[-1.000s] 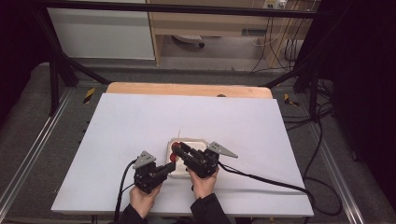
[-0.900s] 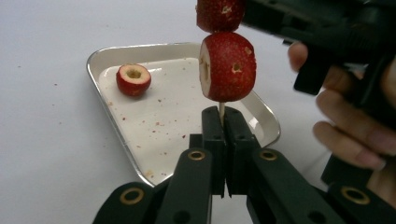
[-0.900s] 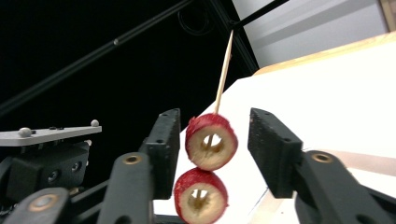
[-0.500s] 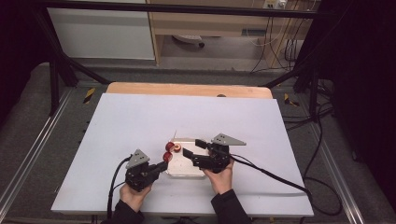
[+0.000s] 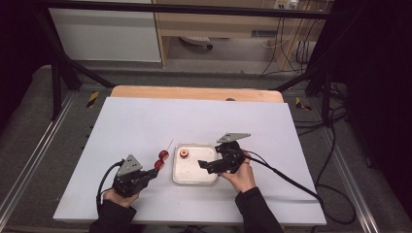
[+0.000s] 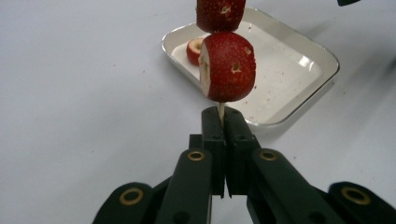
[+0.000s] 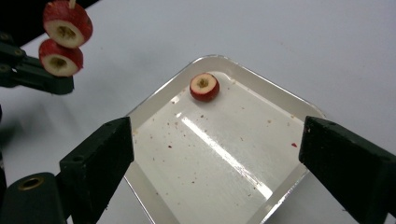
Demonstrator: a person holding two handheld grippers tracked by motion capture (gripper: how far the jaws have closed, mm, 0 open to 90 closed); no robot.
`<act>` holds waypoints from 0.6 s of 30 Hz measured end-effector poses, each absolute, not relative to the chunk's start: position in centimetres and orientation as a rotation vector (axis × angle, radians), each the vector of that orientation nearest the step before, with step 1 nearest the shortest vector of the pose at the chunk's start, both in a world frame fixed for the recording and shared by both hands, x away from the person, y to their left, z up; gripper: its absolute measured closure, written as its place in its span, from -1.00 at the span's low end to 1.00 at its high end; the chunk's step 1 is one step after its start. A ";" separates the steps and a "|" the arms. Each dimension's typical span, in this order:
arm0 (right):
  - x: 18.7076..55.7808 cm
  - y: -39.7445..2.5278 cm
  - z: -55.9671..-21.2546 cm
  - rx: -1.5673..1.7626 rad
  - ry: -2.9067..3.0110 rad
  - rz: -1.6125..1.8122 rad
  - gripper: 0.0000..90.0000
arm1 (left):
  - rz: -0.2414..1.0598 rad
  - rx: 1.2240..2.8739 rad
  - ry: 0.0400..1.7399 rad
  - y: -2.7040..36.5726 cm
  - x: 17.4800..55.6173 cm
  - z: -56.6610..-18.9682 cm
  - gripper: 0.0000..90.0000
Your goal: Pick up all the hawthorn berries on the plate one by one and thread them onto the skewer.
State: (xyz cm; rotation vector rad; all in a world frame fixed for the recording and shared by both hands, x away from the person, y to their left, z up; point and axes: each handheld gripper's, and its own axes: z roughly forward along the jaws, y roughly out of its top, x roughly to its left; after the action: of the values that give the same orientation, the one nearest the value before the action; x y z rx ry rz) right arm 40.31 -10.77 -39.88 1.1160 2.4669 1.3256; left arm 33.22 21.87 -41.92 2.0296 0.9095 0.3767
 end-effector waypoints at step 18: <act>45.5 -4.4 -38.9 1.065 2.659 1.032 -0.50 | 0.428 2.063 0.917 23.5 33.9 -42.4 0.96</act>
State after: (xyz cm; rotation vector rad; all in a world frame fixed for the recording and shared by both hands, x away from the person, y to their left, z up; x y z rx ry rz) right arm 45.53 -4.42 -38.89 1.0655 2.6586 1.0317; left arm 33.94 23.52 -42.41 2.0631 0.9171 0.4281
